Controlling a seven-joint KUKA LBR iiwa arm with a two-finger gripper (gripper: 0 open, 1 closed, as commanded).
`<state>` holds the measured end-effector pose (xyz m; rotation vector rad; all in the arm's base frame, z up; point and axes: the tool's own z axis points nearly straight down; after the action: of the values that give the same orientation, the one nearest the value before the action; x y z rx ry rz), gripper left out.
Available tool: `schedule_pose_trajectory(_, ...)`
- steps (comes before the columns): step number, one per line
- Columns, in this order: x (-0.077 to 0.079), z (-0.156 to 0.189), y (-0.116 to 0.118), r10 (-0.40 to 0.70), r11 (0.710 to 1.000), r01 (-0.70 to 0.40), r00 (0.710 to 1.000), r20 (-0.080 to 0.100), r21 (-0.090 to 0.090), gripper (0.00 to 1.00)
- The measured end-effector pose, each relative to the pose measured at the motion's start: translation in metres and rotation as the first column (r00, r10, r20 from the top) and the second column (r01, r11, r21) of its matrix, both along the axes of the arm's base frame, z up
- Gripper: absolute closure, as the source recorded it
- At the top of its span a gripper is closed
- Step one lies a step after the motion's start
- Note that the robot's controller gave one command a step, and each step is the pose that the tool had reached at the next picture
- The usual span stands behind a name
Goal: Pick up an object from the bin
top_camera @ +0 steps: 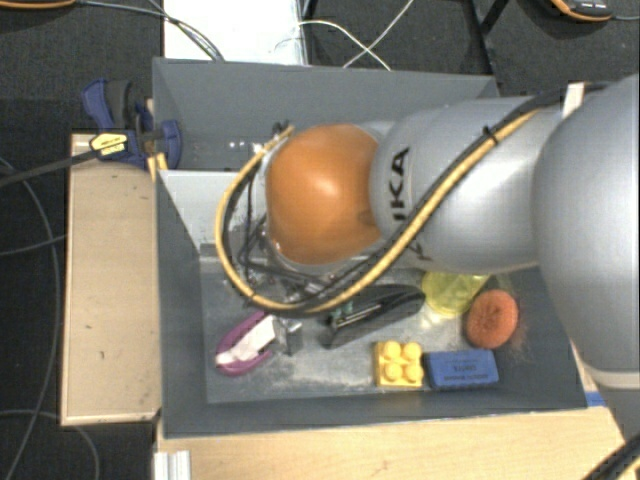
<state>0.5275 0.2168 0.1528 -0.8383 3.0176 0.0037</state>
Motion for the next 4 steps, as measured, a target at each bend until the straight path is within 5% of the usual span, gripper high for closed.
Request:
schedule_pose_trajectory(1, -0.0086, -0.0876, -0.0117, -0.388, 0.922, 0.388, 0.921, -0.022, -0.013, 0.0)
schedule_pose_trajectory(2, -0.0041, -0.0821, -0.0061, 0.149, 0.989, -0.149, 0.989, 0.001, -0.001, 0.0)
schedule_pose_trajectory(3, -0.0077, -0.0866, -0.0111, -0.388, 0.921, 0.388, 0.921, -0.02, -0.009, 1.0)
schedule_pose_trajectory(4, -0.0077, -0.0866, -0.0111, -0.389, 0.921, 0.389, 0.921, -0.02, -0.009, 1.0)
